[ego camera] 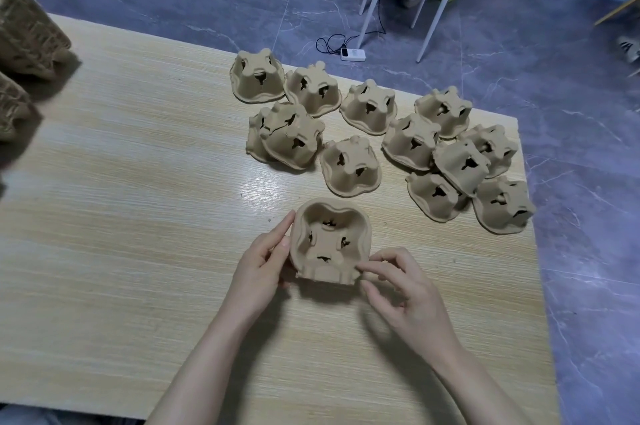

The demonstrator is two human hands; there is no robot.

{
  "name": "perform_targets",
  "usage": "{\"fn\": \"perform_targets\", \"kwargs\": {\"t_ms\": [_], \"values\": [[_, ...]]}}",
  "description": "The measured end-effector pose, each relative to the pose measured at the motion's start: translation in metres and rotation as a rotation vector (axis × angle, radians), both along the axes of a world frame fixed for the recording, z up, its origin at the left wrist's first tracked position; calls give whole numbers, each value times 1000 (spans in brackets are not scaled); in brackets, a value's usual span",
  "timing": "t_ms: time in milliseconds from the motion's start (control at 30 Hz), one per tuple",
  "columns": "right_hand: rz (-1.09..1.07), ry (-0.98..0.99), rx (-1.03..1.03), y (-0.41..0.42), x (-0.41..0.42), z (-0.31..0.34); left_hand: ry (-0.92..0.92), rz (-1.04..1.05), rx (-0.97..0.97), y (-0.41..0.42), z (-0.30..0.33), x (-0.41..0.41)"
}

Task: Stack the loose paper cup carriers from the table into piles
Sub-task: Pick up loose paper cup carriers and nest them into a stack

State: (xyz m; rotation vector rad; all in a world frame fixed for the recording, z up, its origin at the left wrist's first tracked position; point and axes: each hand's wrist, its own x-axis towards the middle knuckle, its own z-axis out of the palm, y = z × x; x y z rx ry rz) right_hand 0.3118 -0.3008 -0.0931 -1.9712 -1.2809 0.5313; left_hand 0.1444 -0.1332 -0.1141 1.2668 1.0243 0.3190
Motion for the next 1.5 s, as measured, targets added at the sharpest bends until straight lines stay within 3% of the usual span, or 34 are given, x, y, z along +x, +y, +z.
{"fn": "perform_targets", "kwargs": {"t_ms": [400, 567, 1033, 1267, 1500], "values": [[64, 73, -34, 22, 7, 8, -11, 17, 13, 8, 12, -1], [-119, 58, 25, 64, 40, 20, -7, 11, 13, 14, 7, -9], [-212, -43, -449, 168, 97, 7, -2, -24, -11, 20, 0, -15], [-307, 73, -449, 164, 92, 10, -9, -24, -14, 19, 3, -14], [-335, -46, -442, 140, 91, 10, -6, -17, -10, 19, 4, -11]]}}
